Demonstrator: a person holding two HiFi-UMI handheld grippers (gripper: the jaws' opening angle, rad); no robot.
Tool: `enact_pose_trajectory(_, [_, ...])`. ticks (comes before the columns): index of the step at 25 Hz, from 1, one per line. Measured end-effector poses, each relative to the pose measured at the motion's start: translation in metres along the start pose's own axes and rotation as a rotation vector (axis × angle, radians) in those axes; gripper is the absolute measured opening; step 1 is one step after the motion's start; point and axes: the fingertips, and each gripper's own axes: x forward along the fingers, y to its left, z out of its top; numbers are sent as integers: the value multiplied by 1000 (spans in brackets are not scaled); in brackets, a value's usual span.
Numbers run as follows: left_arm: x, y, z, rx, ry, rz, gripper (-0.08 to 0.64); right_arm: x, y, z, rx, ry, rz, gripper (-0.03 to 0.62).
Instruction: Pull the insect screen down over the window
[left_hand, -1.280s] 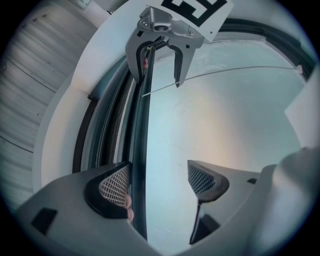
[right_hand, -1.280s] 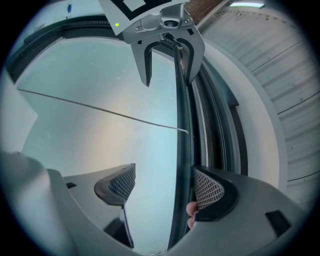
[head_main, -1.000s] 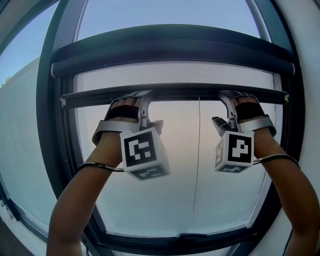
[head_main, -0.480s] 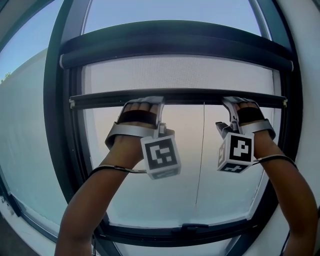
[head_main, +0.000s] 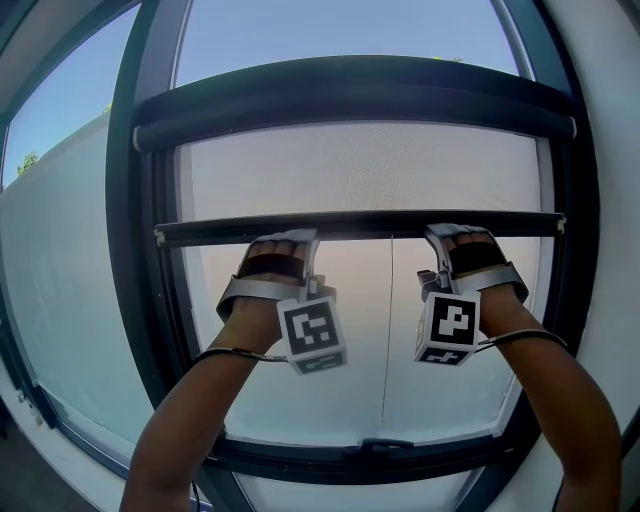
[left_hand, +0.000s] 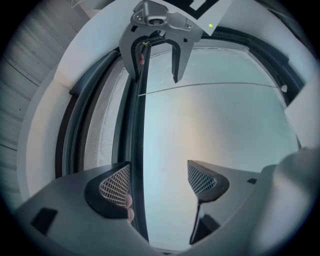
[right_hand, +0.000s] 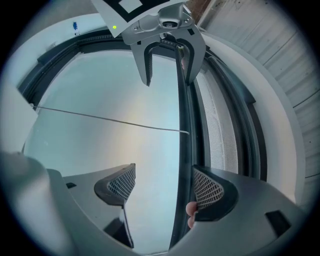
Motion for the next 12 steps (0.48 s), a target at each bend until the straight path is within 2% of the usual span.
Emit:
enact_pose_trajectory(7, [-13, -33, 1, -11, 16, -64, 341, -11, 31, 6, 23, -16, 9, 331])
enact_pose_trajectory(12, [-21, -55, 3, -20, 25, -127, 341, -20, 53, 8, 21, -16, 70, 332])
